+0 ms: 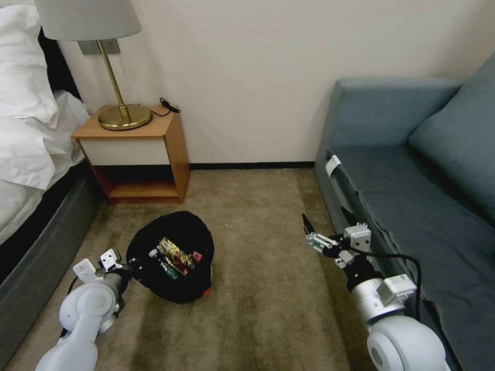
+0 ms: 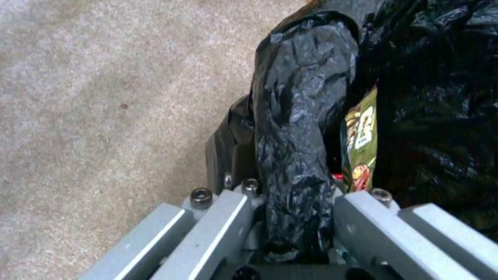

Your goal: Pick up the trash bin, then pick up the garbage on the floor and place it into the trash bin.

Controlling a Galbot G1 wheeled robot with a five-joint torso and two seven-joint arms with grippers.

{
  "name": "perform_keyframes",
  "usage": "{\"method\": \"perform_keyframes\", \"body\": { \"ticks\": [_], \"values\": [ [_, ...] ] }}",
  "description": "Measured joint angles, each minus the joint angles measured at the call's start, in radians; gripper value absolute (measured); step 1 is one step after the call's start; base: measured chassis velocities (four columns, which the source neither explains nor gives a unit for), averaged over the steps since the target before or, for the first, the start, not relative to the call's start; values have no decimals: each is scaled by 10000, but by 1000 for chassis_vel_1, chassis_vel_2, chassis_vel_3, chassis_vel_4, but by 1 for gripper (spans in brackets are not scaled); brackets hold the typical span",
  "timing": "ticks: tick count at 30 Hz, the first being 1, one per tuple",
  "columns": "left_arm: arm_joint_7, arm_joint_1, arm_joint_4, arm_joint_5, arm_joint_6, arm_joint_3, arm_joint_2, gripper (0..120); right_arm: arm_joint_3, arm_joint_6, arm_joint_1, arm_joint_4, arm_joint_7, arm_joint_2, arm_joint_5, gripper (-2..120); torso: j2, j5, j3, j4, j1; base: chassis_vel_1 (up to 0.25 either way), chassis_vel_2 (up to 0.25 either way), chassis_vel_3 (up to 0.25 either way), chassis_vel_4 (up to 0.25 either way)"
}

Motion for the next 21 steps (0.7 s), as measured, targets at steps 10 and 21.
{"method": "perform_keyframes", "body": {
  "ticks": [10, 21],
  "values": [
    [-122, 125, -2, -17, -11, 17, -153, 2, 41, 334, -475, 40, -338, 323, -377, 100, 0, 0, 0, 2, 0, 0, 0, 0, 0],
    [-46, 202, -34, -8, 11, -56, -143, 30, 56, 530, -578, 41, -447, 431, -475, 100, 0, 0, 0, 1, 0, 0, 0, 0, 0]
  ]
}}
